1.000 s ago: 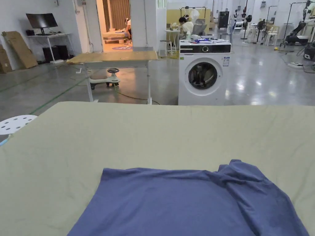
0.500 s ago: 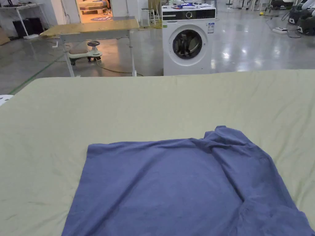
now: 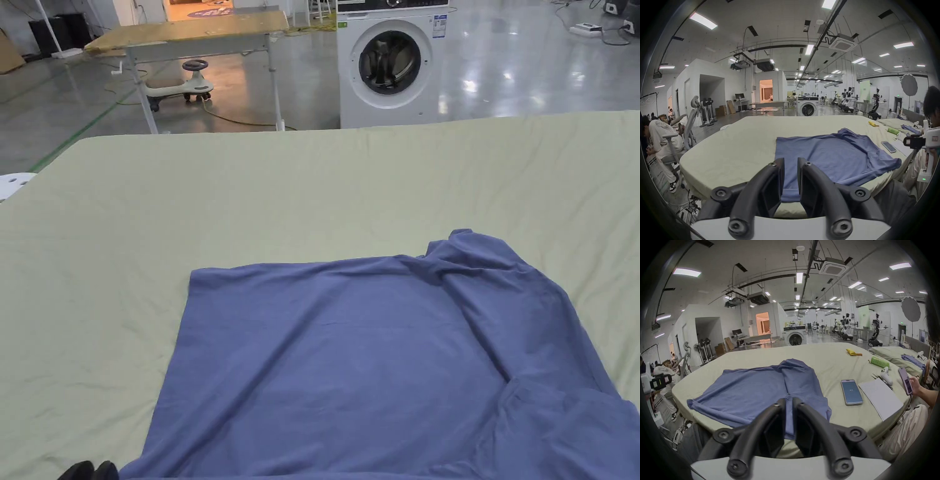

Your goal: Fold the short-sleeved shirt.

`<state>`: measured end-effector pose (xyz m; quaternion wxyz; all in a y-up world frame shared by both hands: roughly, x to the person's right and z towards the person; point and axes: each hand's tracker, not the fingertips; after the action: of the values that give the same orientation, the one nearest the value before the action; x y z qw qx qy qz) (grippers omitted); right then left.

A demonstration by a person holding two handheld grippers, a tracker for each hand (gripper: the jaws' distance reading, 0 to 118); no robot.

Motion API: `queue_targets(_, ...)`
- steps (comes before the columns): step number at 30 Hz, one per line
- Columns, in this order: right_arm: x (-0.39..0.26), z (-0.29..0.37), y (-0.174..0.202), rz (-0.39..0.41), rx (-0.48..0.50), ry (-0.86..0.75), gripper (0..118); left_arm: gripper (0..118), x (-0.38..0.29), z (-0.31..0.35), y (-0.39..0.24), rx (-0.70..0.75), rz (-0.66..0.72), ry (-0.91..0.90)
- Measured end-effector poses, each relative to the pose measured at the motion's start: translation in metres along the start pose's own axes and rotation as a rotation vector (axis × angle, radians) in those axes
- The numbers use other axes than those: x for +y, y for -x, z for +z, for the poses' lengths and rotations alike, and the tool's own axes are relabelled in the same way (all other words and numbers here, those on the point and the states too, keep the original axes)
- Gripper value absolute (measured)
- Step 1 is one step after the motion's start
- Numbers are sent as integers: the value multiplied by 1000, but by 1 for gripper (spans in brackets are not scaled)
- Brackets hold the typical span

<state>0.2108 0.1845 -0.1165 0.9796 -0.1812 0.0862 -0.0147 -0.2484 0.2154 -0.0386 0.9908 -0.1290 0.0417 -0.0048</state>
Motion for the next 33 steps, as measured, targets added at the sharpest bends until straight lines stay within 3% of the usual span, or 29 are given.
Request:
queue_targets(2, -2, -4, 5, 44, 10, 22, 0, 0, 2, 1, 2, -18, 10, -10)
queue_targets(6, -8, -3, 11, 54, 32, 37, 0, 0, 3, -5, 12, -17, 12, -5)
queue_targets(9, -9, -2, 13, 44, 40, 54, 0, 0, -8, -26, 31, 21, -1, 90)
queue_targets(10, -10, -2, 13, 39, 44, 56, 0, 6, -15, -35, 39, 1, 24, 143)
queue_targets(13, -11, -3, 11, 22, 44, 65, 0, 76, -41, -62, 57, -10, 78, 210)
queue_targets(14, -12, -3, 10, 18, 42, 69, 0, 87, -51, -70, 61, -23, 90, 242)
queue_targets(19, -11, 3, 3, 26, 25, 83, 0, 85, -88, -106, 75, 12, 146, 349)
queue_targets(21, -12, 6, -2, 22, 17, 83, 0, 66, -96, -115, 81, -16, 204, 355)
queue_targets(23, -14, 8, -7, -1, 4, 78, 0, 21, -104, -124, 87, -56, 264, 377)
queue_targets(24, -15, 8, -9, -16, -6, 77, 0, 8, -106, -128, 86, -40, 249, 392)
queue_targets(29, -18, 10, -21, -77, -52, 85, 1, 6, -108, -133, 76, -30, 183, 433)
queue_targets(30, -18, 8, -24, -81, -61, 90, 8, 6, -108, -135, 77, -31, 182, 443)
queue_targets(31, -19, 4, -27, -88, -72, 96, 28, 6, -107, -136, 77, -31, 186, 457)
queue_targets(32, -20, -1, -30, -101, -81, 109, 58, 5, -107, -138, 78, -30, 192, 465)
queue_targets(33, -28, -6, -39, -116, -87, 126, 63, 5, -107, -138, 77, -28, 195, 467)
